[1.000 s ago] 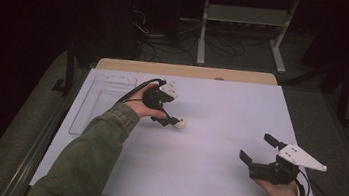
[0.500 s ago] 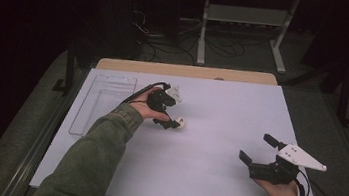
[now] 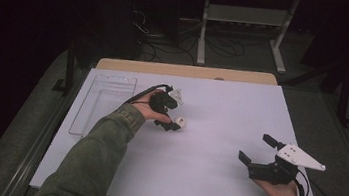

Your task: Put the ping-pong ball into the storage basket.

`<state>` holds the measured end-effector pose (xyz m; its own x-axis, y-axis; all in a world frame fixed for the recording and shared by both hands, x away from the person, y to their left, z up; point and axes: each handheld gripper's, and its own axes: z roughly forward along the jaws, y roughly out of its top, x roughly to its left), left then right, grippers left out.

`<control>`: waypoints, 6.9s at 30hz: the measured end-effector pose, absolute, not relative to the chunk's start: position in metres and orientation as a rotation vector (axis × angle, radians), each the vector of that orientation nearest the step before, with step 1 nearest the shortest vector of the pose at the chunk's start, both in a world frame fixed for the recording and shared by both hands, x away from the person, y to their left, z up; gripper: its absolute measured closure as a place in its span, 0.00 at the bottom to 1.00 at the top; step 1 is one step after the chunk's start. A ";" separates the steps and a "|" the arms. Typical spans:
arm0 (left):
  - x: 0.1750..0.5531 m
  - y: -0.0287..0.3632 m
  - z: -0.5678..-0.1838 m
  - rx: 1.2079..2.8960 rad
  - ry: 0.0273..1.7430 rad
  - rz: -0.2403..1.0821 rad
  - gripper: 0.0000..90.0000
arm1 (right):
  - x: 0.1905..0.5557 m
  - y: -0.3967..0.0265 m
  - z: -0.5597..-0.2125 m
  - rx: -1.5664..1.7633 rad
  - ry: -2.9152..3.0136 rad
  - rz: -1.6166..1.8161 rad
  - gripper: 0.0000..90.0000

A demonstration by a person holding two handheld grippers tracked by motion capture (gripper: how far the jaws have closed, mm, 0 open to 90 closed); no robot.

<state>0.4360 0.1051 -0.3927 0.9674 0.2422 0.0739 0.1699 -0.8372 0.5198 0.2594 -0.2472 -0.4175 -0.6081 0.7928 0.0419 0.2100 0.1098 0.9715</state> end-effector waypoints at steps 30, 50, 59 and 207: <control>0.442 0.092 -0.407 2.695 0.249 0.186 0.35 | 0.259 -0.246 -0.418 0.967 1.914 1.538 0.00; 0.445 0.087 -0.411 2.697 0.248 0.153 0.50 | 0.259 -0.247 -0.418 0.974 1.918 1.556 0.00; 0.446 0.087 -0.412 2.698 0.244 0.149 0.56 | 0.258 -0.246 -0.418 0.973 1.925 1.553 0.00; 0.364 0.200 -0.258 2.807 0.212 0.299 0.56 | 0.259 -0.241 -0.417 0.962 1.937 1.526 0.00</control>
<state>0.3644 0.2002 -0.2581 0.9673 0.1772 0.1816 0.1125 -0.9412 0.3186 0.2592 -0.2414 -0.4172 -0.6318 0.7737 0.0467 0.2262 0.1264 0.9658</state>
